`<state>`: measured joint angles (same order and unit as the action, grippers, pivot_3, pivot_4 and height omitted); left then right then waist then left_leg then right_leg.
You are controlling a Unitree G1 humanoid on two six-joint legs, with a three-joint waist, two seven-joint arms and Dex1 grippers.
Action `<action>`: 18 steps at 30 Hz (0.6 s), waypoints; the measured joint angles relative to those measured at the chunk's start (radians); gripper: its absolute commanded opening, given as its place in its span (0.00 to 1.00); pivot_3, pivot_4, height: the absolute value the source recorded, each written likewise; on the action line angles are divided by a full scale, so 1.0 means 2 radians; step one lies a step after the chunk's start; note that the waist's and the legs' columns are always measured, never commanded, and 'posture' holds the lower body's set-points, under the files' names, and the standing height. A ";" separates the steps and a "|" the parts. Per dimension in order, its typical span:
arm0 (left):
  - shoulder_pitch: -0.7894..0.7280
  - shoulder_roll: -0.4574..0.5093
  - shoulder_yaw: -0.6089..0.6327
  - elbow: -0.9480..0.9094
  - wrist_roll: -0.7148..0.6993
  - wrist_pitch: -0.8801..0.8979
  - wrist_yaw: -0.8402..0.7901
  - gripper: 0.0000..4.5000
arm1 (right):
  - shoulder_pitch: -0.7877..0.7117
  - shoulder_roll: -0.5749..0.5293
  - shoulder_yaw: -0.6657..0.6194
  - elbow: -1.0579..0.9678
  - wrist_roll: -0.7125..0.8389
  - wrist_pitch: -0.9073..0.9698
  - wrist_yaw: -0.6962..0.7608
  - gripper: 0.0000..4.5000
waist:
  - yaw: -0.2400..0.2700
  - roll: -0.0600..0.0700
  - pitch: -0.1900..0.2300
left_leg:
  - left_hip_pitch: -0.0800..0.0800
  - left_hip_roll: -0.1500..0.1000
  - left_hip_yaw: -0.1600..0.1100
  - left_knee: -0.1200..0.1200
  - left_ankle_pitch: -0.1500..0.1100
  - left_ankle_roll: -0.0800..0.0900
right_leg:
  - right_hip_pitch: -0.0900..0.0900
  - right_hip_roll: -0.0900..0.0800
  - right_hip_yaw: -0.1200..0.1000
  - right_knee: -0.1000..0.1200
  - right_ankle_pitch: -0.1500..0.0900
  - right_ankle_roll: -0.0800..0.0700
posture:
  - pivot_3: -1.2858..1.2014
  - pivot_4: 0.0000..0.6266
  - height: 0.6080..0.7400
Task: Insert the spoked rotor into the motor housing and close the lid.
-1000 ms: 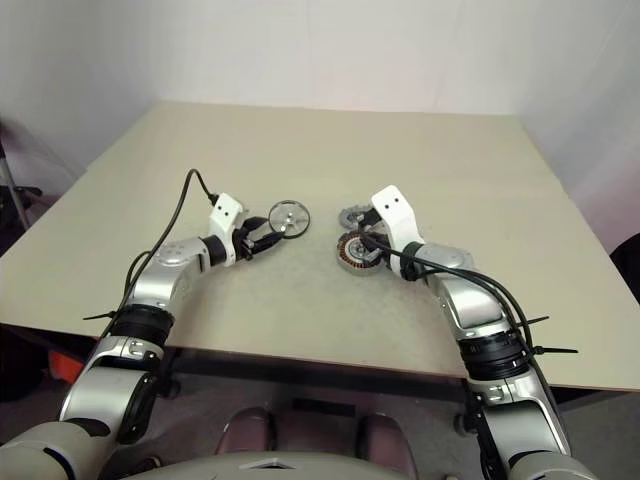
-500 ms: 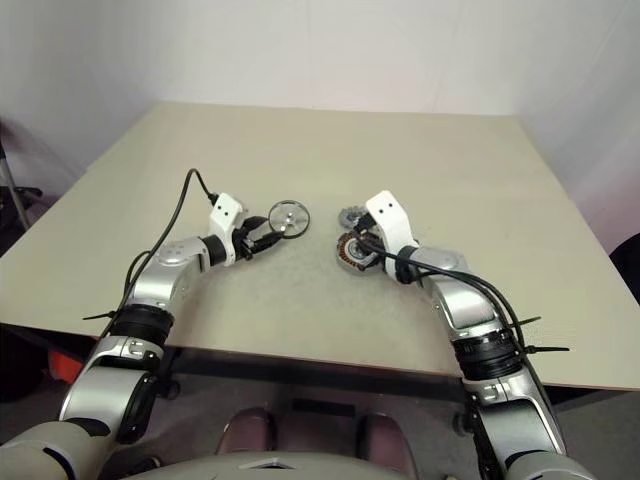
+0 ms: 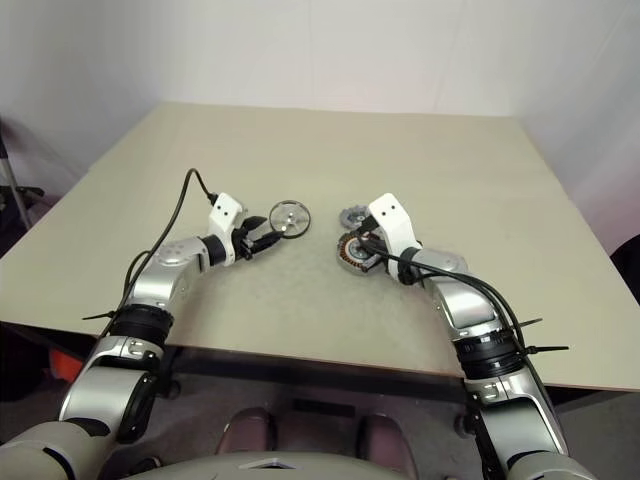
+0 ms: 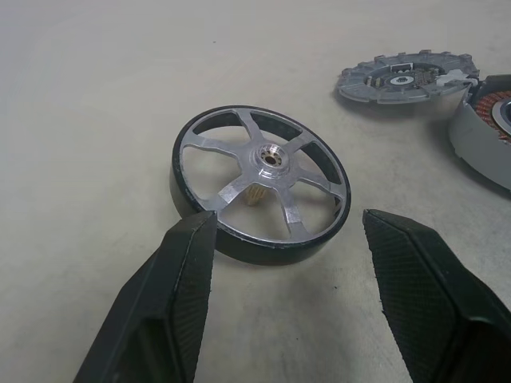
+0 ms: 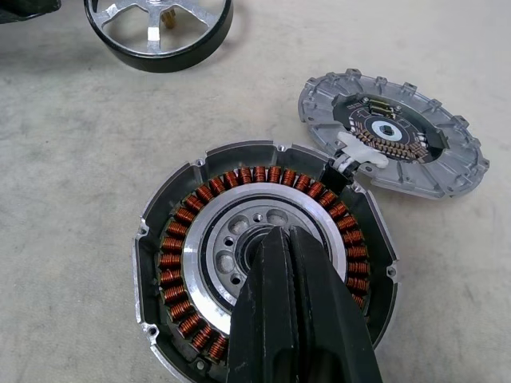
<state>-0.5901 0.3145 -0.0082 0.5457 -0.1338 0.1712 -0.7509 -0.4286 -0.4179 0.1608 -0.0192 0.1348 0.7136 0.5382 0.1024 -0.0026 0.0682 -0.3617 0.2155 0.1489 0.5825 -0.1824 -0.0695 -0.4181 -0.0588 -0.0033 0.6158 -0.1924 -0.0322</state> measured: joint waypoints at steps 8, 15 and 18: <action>0.000 0.000 0.000 0.000 0.000 0.000 0.000 0.69 | -0.002 -0.001 0.001 -0.025 0.001 0.019 -0.001 0.00 | 0.000 0.000 0.000 | 0.000 0.000 0.000 0.000 0.000 0.000 | 0.000 0.000 0.000 0.000 0.000 0.000 | 0.52 0.00 1.00; 0.000 0.000 0.000 0.000 0.000 0.000 0.001 0.69 | -0.010 -0.003 0.001 -0.028 0.001 0.020 0.002 0.00 | 0.000 0.000 0.000 | 0.000 0.000 0.000 0.000 0.000 0.000 | 0.000 0.000 0.000 0.000 0.000 0.000 | 0.52 0.00 1.00; 0.000 0.000 0.000 0.000 0.000 0.000 0.001 0.69 | -0.010 0.001 0.001 -0.014 0.001 0.018 0.002 0.00 | 0.000 0.000 0.000 | 0.000 0.000 0.000 0.000 0.000 0.000 | 0.000 0.000 0.000 0.000 0.000 0.000 | 0.52 0.00 1.00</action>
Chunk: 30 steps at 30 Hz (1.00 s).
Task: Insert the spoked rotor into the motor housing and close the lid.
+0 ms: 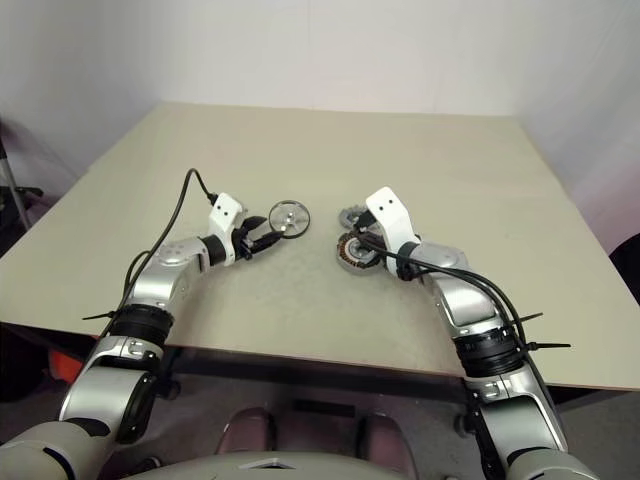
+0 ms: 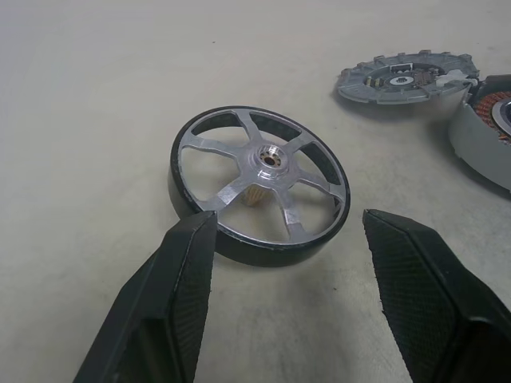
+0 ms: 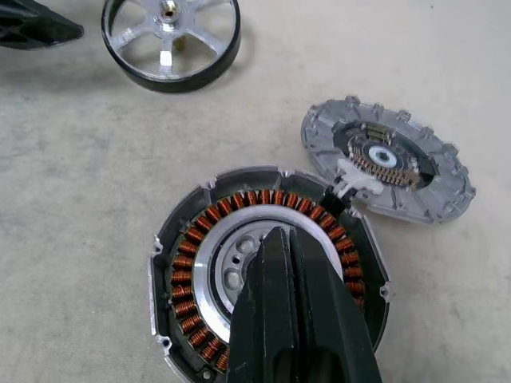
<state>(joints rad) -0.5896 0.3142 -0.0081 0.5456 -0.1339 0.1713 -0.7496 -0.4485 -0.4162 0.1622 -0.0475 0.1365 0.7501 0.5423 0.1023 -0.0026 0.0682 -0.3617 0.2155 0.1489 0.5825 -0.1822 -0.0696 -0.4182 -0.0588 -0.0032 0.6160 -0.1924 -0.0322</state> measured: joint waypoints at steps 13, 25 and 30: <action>0.009 -0.005 -0.006 -0.005 0.000 0.003 0.002 0.69 | 0.010 0.003 0.003 0.012 -0.003 -0.017 0.003 0.00 | -0.001 -0.001 0.000 | 0.005 0.000 0.000 0.000 0.000 0.000 | 0.005 0.000 0.000 -0.001 -0.001 0.002 | 0.52 0.00 1.00; 0.009 -0.006 -0.011 -0.006 0.000 0.004 0.002 0.69 | 0.000 0.008 0.004 0.037 -0.003 -0.027 0.001 0.00 | -0.001 -0.001 0.000 | 0.005 0.000 0.000 -0.001 0.000 0.000 | 0.005 0.000 0.000 -0.003 0.000 0.000 | 0.52 0.00 1.00; 0.009 -0.005 -0.011 -0.007 0.000 0.005 0.003 0.69 | 0.003 0.010 0.003 0.059 -0.009 -0.061 0.001 0.00 | -0.002 -0.001 -0.001 | 0.006 0.000 0.000 -0.001 0.000 0.001 | 0.007 0.000 0.000 -0.003 -0.001 0.002 | 0.52 0.00 1.00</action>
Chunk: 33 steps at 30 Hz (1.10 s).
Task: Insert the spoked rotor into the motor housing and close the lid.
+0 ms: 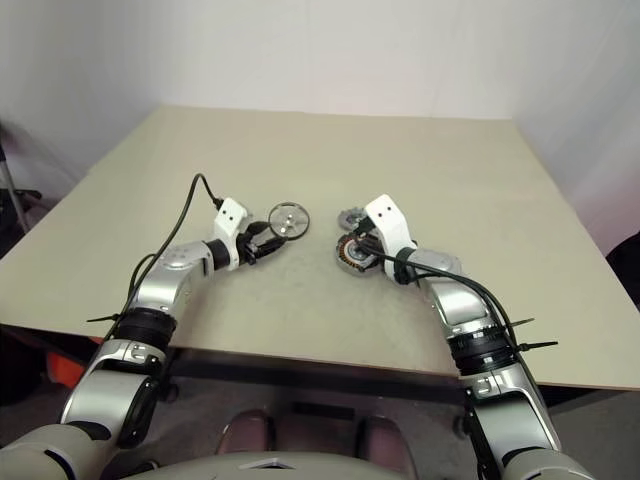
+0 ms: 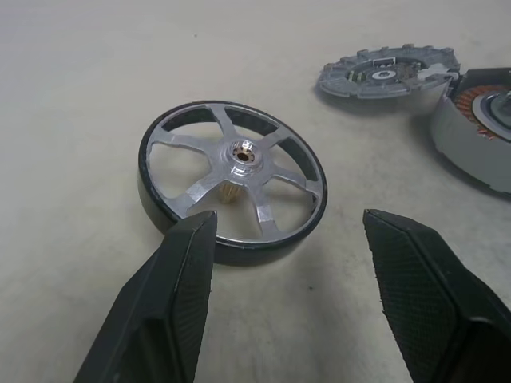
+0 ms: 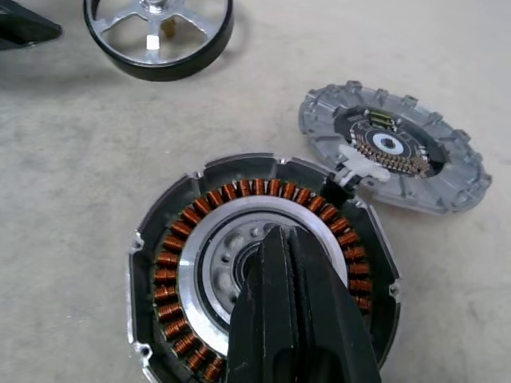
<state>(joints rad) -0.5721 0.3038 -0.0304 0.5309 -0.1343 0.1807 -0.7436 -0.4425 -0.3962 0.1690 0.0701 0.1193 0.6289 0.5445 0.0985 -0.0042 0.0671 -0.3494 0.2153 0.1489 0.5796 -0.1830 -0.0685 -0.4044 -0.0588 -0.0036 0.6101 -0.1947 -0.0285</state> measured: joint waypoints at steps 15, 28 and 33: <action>0.000 -0.002 0.000 -0.001 0.000 0.001 0.003 0.69 | -0.008 -0.013 -0.005 -0.055 0.002 0.040 0.005 0.00 | 0.000 0.000 0.000 | -0.001 0.000 0.000 -0.001 0.000 0.000 | -0.001 0.000 0.000 -0.001 0.001 -0.002 | 0.52 0.00 1.00; 0.004 -0.001 0.000 -0.007 -0.001 0.007 0.004 0.69 | 0.002 -0.006 -0.002 -0.033 0.001 0.032 0.001 0.00 | 0.000 0.000 0.000 | -0.001 0.000 0.000 -0.001 -0.001 0.001 | 0.000 0.000 0.000 -0.001 0.000 -0.001 | 0.52 0.00 1.00; 0.005 -0.010 0.010 -0.009 -0.017 0.022 0.013 0.69 | -0.016 -0.013 -0.016 -0.067 0.002 0.045 0.000 0.00 | 0.000 0.000 0.000 | -0.001 0.000 0.000 -0.001 -0.001 0.001 | -0.001 0.000 0.000 -0.001 0.001 -0.001 | 0.52 0.00 1.00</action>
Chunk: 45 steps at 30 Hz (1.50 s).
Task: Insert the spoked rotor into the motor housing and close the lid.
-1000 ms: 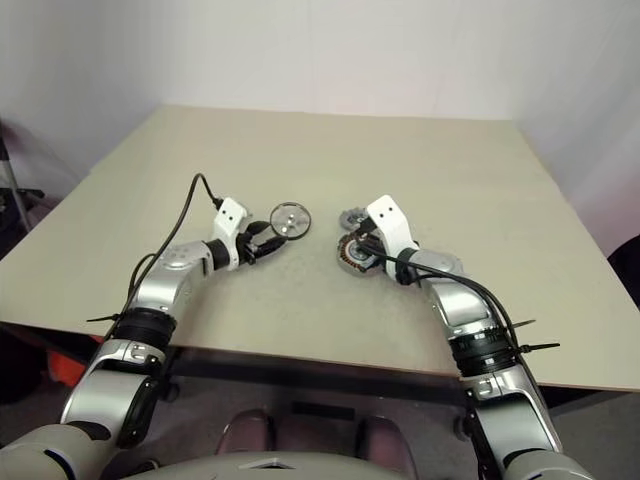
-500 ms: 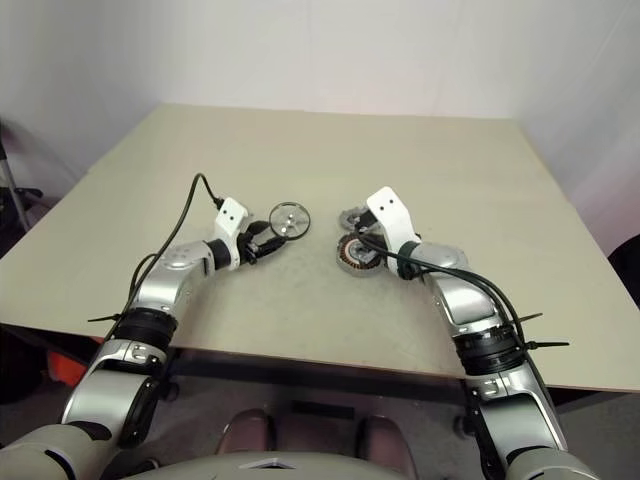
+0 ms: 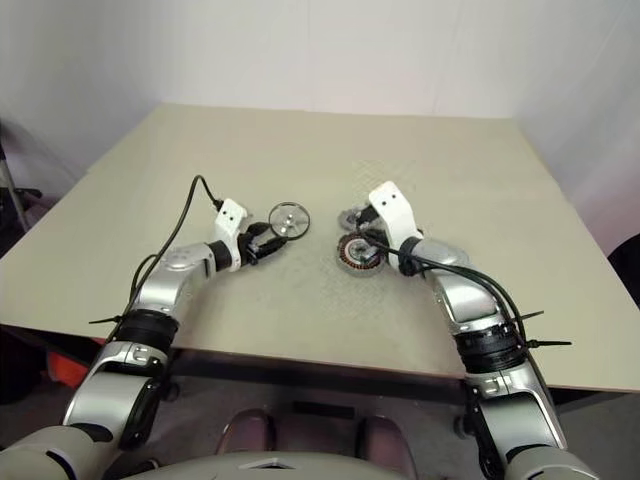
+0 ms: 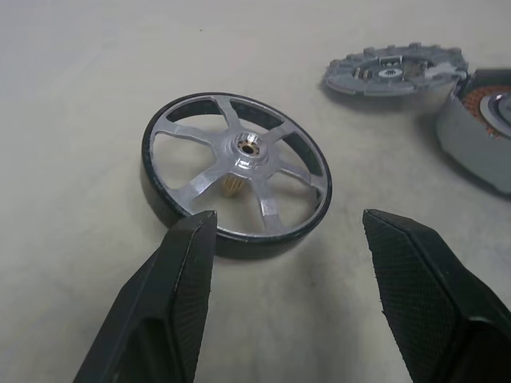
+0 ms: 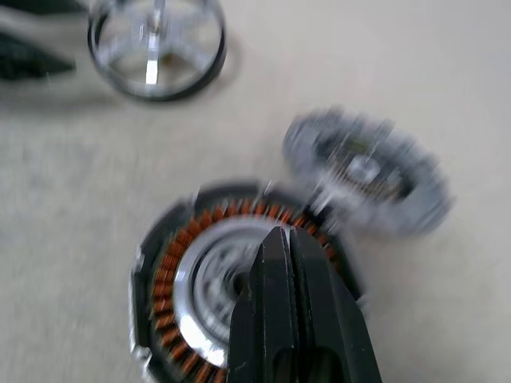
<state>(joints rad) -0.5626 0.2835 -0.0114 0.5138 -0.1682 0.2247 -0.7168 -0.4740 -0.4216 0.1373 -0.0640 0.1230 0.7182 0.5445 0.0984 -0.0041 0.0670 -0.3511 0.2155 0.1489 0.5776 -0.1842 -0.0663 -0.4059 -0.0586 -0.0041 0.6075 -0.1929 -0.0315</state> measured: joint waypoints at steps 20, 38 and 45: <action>-0.028 -0.022 0.104 0.047 -0.090 0.108 0.058 0.69 | -0.008 -0.001 -0.009 -0.006 0.000 0.007 -0.010 0.00 | 0.000 0.000 0.000 | 0.000 0.000 0.000 0.000 0.000 0.000 | 0.000 0.000 0.000 0.000 0.000 0.000 | 0.52 0.00 1.00; -0.125 -0.057 0.153 0.213 -0.117 0.123 0.082 0.49 | -0.011 -0.004 -0.026 -0.006 0.000 0.007 -0.019 0.00 | 0.002 0.000 0.000 | 0.000 -0.001 0.000 0.000 0.000 0.000 | 0.001 -0.001 0.000 0.000 0.000 0.001 | 0.52 0.00 1.00; -0.133 -0.068 0.168 0.231 -0.132 0.157 0.077 0.27 | -0.012 -0.005 -0.030 -0.006 0.000 0.007 -0.024 0.00 | 0.005 0.000 0.000 | 0.000 -0.002 0.000 0.000 0.000 0.000 | 0.001 -0.001 0.000 -0.001 0.000 0.001 | 0.52 0.00 1.00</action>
<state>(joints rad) -0.8289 0.1474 0.3237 0.9766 -0.4327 0.5380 -0.5635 -0.4988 -0.4310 0.0774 -0.0762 0.1230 0.7317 0.4969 0.1093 -0.0045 0.0673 -0.3513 0.2121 0.1486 0.5771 -0.1845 -0.0658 -0.4048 -0.0612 -0.0040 0.6061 -0.1935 -0.0305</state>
